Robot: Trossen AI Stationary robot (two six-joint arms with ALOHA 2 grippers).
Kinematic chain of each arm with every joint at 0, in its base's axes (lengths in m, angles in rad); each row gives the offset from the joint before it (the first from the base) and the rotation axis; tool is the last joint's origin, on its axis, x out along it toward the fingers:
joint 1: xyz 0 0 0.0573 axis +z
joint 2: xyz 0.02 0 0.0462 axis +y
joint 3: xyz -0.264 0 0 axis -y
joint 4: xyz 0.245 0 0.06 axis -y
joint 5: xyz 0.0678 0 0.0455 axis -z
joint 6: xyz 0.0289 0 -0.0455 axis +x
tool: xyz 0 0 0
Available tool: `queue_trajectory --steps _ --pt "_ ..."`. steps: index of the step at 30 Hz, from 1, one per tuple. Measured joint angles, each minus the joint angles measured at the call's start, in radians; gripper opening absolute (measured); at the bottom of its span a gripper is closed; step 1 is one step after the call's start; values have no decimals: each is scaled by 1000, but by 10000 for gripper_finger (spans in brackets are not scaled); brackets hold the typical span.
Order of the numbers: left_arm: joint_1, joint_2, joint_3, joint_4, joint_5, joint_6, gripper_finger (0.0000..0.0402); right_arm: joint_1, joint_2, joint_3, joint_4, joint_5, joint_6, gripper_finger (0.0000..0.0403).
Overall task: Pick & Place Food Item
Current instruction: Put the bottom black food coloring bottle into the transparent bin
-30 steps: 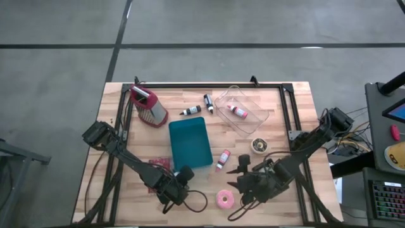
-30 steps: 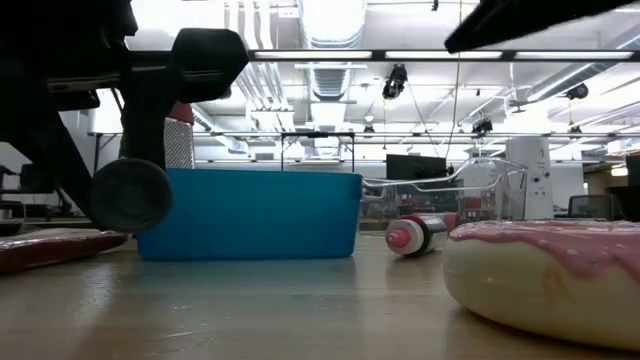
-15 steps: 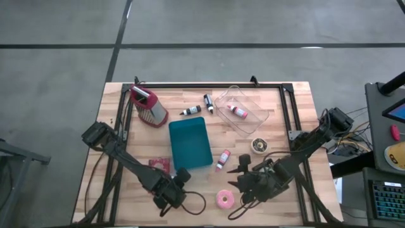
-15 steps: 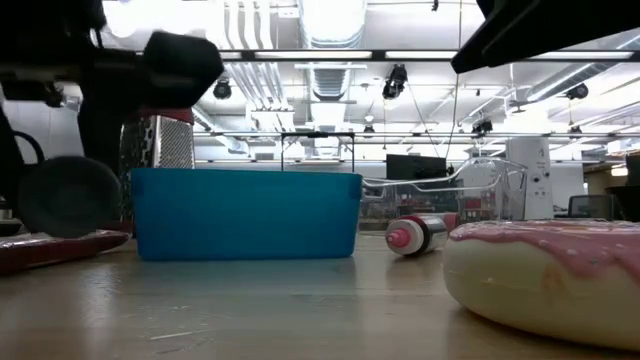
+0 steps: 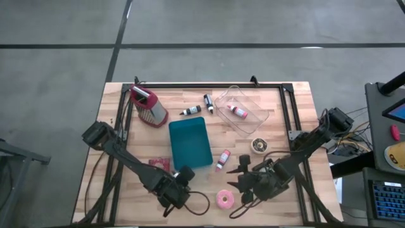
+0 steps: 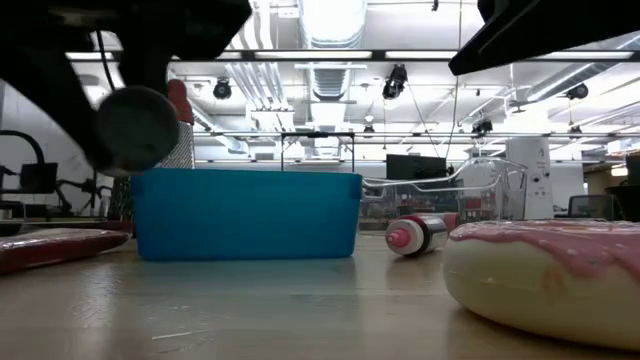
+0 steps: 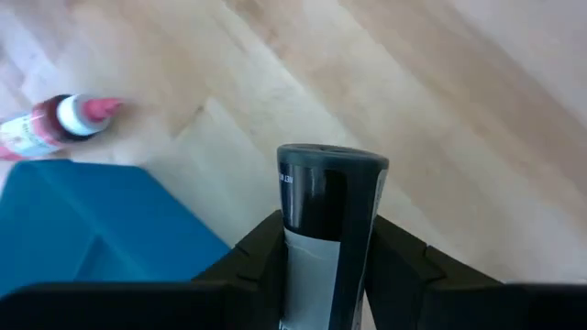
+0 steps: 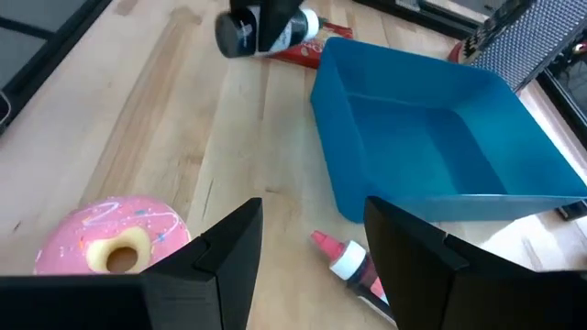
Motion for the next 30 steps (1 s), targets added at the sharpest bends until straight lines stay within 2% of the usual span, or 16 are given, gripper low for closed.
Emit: queue_trajectory --steps 9,21,30 --pt "75 0 0 0 -41 57 117 -37 0 -57 87 6 -4 195" --pt "147 0 28 3 -65 100 117 -83 -1 -32 116 2 -112 272" --pt "160 0 88 5 -112 145 117 -96 26 -35 195 0 -170 276"
